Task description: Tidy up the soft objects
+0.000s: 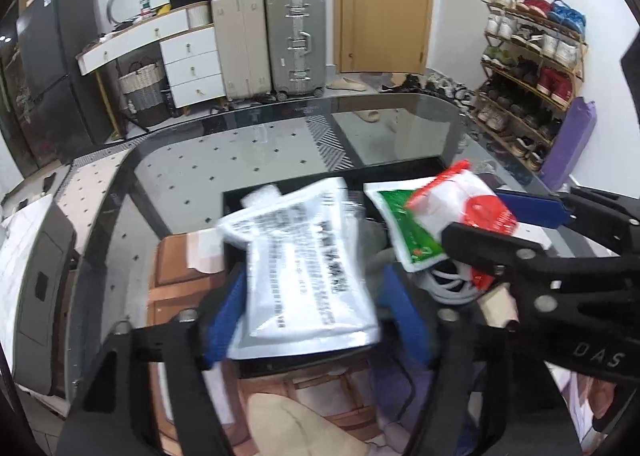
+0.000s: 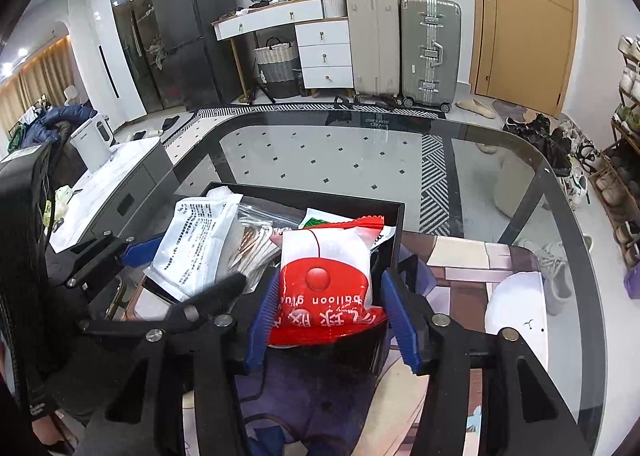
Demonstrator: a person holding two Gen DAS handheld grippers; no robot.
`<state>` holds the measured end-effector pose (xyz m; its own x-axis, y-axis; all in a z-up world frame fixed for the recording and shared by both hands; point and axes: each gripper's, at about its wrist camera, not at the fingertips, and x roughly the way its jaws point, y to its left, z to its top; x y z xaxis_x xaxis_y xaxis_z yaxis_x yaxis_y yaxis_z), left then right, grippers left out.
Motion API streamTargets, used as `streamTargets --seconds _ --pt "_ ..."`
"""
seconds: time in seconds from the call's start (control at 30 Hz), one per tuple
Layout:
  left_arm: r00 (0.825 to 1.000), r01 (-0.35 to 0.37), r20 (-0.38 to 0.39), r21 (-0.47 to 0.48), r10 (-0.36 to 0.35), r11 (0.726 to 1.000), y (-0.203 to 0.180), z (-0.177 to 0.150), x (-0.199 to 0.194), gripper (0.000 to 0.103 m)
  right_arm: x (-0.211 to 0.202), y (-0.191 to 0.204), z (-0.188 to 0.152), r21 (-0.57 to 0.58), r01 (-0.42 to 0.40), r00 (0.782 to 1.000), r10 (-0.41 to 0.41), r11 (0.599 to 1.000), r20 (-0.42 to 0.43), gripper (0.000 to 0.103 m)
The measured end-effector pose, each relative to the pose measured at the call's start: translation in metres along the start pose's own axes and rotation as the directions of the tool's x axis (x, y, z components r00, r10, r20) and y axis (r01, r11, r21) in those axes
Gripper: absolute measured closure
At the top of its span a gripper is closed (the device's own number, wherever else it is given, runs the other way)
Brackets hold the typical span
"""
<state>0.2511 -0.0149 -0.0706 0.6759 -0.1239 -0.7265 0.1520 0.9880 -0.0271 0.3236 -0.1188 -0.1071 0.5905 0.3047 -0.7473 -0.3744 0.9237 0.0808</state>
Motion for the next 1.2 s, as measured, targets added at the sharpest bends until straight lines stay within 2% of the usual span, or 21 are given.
streamTargets --seconds 0.07,0.13,0.2,0.57,0.6,0.67,0.8,0.87,0.9,0.93,1.03,1.2 --pt "1.000 0.002 0.004 -0.006 -0.002 1.000 -0.001 0.001 -0.002 0.027 -0.005 -0.001 0.000 0.005 0.002 1.000 -0.002 1.000 0.017 0.049" --pt "1.000 0.006 0.012 -0.010 -0.006 1.000 0.000 0.003 -0.004 0.024 -0.014 -0.001 0.000 0.006 0.003 0.999 -0.003 1.000 0.040 0.044" --pt "1.000 0.003 0.024 -0.012 -0.002 1.000 0.001 0.004 -0.008 0.022 -0.021 0.002 0.000 0.004 0.000 0.998 0.000 1.000 0.059 0.034" --pt "0.997 0.005 0.074 -0.031 -0.002 1.000 0.007 0.005 -0.025 0.022 -0.038 0.011 -0.001 0.009 0.000 0.996 -0.001 1.000 0.094 0.031" --pt "0.997 0.003 0.078 -0.032 -0.001 0.999 0.008 0.005 -0.025 0.022 -0.040 0.011 -0.001 0.009 0.001 0.995 -0.002 1.000 0.097 0.030" --pt "0.996 0.010 0.091 -0.037 -0.006 0.999 0.010 0.005 -0.028 0.022 -0.044 0.012 -0.002 0.010 0.005 0.994 -0.006 1.000 0.111 0.020" --pt "0.993 0.019 0.116 -0.058 -0.013 0.998 0.014 0.005 -0.036 0.021 -0.056 0.015 -0.002 0.015 0.000 0.990 -0.002 1.000 0.144 0.019" --pt "0.991 0.019 0.130 -0.067 -0.010 0.998 0.015 0.004 -0.042 0.018 -0.064 0.017 -0.003 0.013 0.002 0.986 -0.004 1.000 0.164 0.018" --pt "0.991 0.018 0.136 -0.076 -0.008 0.997 0.016 0.003 -0.044 0.012 -0.067 0.019 -0.003 0.013 0.005 0.985 -0.007 1.000 0.174 0.015" --pt "0.989 0.020 0.149 -0.089 -0.006 0.996 0.018 0.002 -0.047 0.008 -0.071 0.020 -0.003 0.015 0.005 0.983 -0.008 1.000 0.186 0.014" --pt "0.978 0.011 0.207 -0.098 0.009 0.995 0.021 -0.001 -0.059 0.008 -0.088 0.021 -0.006 0.034 -0.013 0.971 0.004 0.999 0.240 0.002" --pt "0.960 -0.027 0.277 -0.067 0.045 0.997 0.020 -0.006 -0.085 0.006 -0.111 0.015 -0.013 0.074 -0.042 0.964 0.021 0.996 0.265 0.001"
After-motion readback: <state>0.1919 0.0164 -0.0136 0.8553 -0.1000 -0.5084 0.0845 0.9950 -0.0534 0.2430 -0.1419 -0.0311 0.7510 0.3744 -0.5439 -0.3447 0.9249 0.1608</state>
